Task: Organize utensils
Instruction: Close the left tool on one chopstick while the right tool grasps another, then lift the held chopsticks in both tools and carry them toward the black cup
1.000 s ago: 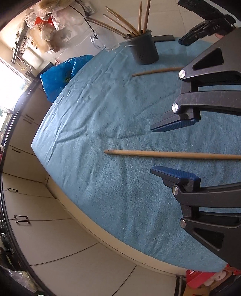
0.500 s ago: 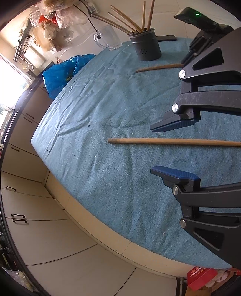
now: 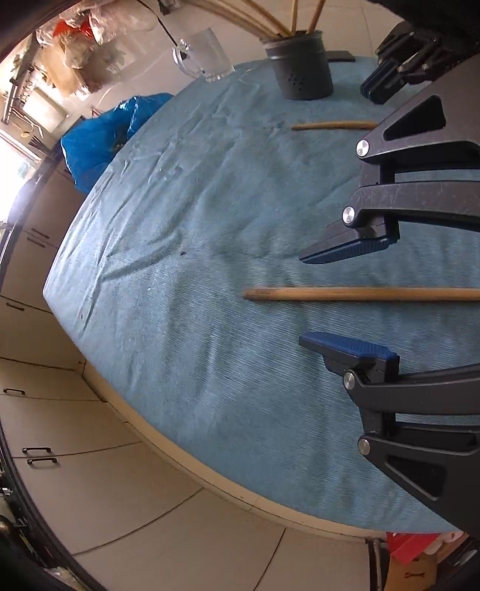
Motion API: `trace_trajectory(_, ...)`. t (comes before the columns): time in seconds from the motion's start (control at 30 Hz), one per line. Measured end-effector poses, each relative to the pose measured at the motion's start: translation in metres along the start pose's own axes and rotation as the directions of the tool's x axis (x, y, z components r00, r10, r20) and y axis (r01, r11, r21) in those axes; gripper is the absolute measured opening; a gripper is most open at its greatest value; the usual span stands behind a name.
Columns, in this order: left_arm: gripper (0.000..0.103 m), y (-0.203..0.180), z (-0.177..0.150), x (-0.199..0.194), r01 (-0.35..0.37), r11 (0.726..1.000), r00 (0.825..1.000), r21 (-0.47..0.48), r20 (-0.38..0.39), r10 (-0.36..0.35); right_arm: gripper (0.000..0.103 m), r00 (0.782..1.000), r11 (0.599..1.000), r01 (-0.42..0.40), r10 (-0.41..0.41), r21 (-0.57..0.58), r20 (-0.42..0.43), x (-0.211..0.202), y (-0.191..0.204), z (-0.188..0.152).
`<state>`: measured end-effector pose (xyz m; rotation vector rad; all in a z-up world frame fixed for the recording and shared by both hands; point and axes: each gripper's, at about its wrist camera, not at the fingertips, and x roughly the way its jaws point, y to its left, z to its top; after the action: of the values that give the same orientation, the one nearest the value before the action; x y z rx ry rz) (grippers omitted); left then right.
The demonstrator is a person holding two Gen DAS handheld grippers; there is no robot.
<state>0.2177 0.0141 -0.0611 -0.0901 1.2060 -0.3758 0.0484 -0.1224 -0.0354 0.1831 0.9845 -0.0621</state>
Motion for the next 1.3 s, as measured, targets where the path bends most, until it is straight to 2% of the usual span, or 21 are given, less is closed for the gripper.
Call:
trace_trajectory(0.13,0.014,-0.006,0.011,0.008,-0.057,0.998,0.998,0.027,0.007,0.057,0.015,1.0,1.0,0.015,-0.015,-0.007,-0.005,0.003,0.006,0.006)
trace_trajectory(0.2,0.007,-0.007,0.014,0.01,-0.081,0.996,0.997,0.044,0.012,0.081,0.015,1.0,1.0,0.017,-0.017,-0.005,-0.018,0.006,0.008,0.009)
trace_trajectory(0.23,0.007,-0.005,0.014,0.01,-0.071,0.997,0.997,0.039,0.007,0.07,0.016,1.0,1.0,0.017,-0.017,-0.002,-0.024,0.008,0.009,0.012)
trace_trajectory(0.33,0.007,0.003,0.011,0.006,-0.049,0.998,0.999,0.029,0.001,0.049,0.029,0.999,1.0,0.009,-0.008,0.019,-0.039,0.013,0.01,0.025)
trace_trajectory(0.47,0.007,0.006,0.005,0.003,-0.052,0.998,0.999,0.031,0.006,0.052,0.029,0.998,0.999,0.013,-0.01,0.045,-0.062,0.027,0.007,0.047)
trace_trajectory(0.63,0.007,0.005,0.006,0.003,-0.055,0.998,0.998,0.03,-0.004,0.055,0.029,0.989,0.996,0.067,-0.059,0.055,-0.136,0.055,0.003,0.071)
trace_trajectory(0.83,0.007,0.001,0.009,0.005,-0.069,0.997,0.998,0.042,-0.012,0.069,0.028,0.976,0.991,0.096,-0.076,0.089,-0.206,0.079,-0.004,0.076)
trace_trajectory(0.9,0.007,0.001,0.012,0.007,-0.07,0.997,0.997,0.031,-0.027,0.071,0.024,0.976,0.991,0.112,-0.095,0.072,-0.198,0.08,-0.002,0.077)
trace_trajectory(0.97,0.007,0.0,0.015,0.009,-0.076,0.997,0.996,0.022,-0.039,0.077,0.01,0.975,0.992,0.115,-0.102,0.054,-0.197,0.081,0.002,0.078)
trace_trajectory(1.0,0.007,-0.001,0.017,0.01,-0.079,0.997,0.996,0.017,-0.047,0.08,0.007,0.976,0.993,0.109,-0.098,0.045,-0.196,0.081,0.004,0.078)
trace_trajectory(1.07,0.007,-0.002,0.021,0.011,-0.079,0.997,0.995,0.007,-0.053,0.079,0.006,0.978,0.994,0.095,-0.084,0.045,-0.191,0.081,0.006,0.078)
trace_trajectory(1.13,0.007,-0.003,0.022,0.012,-0.064,0.998,0.997,0.014,-0.048,0.065,0.006,0.984,0.997,0.042,-0.03,0.064,-0.174,0.076,0.007,0.078)
trace_trajectory(1.3,0.007,-0.009,0.018,-0.01,-0.012,1.0,1.0,0.02,0.028,0.012,0.006,0.999,0.999,-0.018,0.02,0.049,-0.04,0.035,0.022,0.078)
